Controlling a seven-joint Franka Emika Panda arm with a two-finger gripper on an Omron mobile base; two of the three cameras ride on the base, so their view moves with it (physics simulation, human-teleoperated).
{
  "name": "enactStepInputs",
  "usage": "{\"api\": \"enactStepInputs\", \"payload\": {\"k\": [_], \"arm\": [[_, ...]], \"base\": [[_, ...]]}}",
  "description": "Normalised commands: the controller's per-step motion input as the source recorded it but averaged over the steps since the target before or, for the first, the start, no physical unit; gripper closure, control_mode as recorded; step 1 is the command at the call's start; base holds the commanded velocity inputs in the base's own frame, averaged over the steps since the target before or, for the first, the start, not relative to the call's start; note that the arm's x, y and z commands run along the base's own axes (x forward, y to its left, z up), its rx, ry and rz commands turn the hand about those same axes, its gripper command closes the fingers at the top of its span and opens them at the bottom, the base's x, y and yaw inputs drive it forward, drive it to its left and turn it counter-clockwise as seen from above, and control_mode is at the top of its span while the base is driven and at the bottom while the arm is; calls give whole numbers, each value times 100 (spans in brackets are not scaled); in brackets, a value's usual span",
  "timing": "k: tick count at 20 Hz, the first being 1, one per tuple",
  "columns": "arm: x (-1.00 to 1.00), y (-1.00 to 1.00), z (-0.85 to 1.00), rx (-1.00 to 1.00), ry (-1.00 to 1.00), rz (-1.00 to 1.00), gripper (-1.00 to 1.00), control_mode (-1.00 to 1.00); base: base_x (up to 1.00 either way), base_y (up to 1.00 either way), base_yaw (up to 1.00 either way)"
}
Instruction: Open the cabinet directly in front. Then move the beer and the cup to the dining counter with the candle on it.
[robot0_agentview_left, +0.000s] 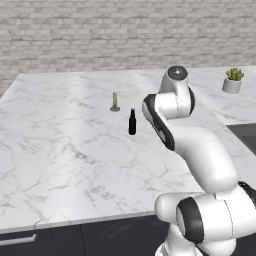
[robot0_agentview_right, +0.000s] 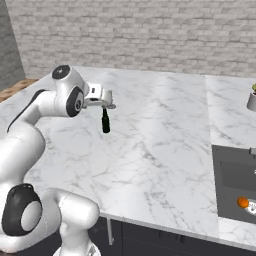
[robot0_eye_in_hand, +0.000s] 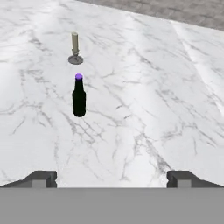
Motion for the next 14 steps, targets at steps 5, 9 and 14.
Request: {"api": "enactStepInputs", "payload": {"k": [5, 9, 14], "arm": [[-100, 0, 17, 0, -29, 6, -100, -100], [-99, 0, 11, 0, -44, 3, -100, -100], [-75, 0, 52, 5, -57, 0, -100, -100]], "base": [[0, 0, 0], [0, 0, 0], [0, 0, 0]]}}
